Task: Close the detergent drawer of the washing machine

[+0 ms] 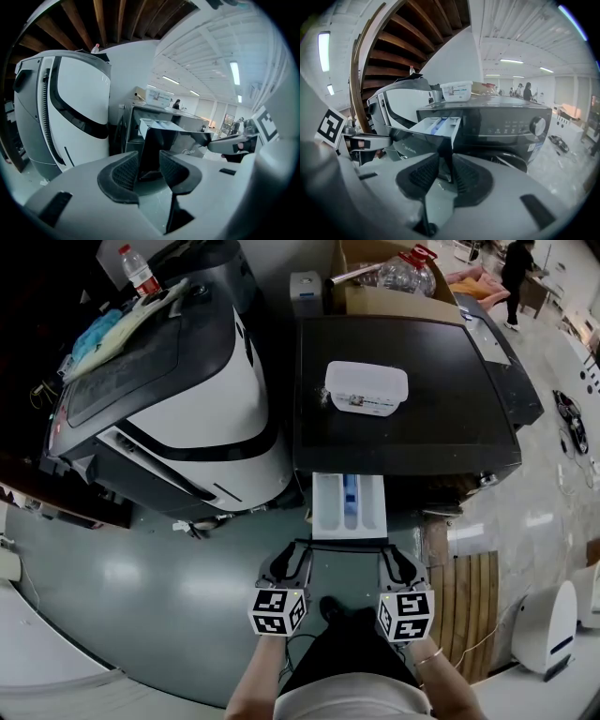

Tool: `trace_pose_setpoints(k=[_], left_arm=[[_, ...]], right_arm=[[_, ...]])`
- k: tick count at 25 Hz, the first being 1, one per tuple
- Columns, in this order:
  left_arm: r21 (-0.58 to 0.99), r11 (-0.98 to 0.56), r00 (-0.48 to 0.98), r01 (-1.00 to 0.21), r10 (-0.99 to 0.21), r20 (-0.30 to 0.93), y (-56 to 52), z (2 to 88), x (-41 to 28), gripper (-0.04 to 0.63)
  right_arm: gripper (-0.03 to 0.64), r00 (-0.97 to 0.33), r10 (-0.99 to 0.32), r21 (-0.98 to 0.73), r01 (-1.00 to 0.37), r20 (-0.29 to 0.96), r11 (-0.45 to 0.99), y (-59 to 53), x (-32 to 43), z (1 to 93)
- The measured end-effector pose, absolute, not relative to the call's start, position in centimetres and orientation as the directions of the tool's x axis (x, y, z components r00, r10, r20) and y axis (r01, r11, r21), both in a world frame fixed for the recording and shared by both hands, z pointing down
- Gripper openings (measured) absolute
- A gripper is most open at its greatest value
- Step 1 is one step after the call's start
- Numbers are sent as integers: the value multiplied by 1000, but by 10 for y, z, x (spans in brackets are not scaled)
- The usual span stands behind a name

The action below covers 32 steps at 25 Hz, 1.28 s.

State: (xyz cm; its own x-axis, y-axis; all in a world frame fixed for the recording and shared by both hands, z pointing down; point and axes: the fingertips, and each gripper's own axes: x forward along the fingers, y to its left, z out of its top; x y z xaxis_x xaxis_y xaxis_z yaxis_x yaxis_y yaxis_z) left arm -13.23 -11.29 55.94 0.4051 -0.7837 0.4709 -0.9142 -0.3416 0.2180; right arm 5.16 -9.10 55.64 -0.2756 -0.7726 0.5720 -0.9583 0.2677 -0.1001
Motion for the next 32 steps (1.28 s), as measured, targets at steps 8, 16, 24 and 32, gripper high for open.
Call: trace_pose_setpoints(k=[8, 16, 24, 32], left_arm=[[205, -362, 416, -909, -771, 483, -114, 562, -127, 112], [205, -352, 408, -913, -774, 485, -122, 561, -125, 109], [181, -347, 391, -920, -783, 484, -139, 559, -125, 106], [174, -339, 380, -925, -791, 480, -153, 558, -125, 106]], right_arm=[[87, -277, -772, -99, -958, 572, 270, -94, 53, 558], [87, -280, -771, -101, -957, 572, 273, -102, 54, 557], [87, -278, -776, -99, -958, 567, 270, -120, 55, 556], [86, -280, -778, -81, -955, 562, 286, -133, 55, 554]])
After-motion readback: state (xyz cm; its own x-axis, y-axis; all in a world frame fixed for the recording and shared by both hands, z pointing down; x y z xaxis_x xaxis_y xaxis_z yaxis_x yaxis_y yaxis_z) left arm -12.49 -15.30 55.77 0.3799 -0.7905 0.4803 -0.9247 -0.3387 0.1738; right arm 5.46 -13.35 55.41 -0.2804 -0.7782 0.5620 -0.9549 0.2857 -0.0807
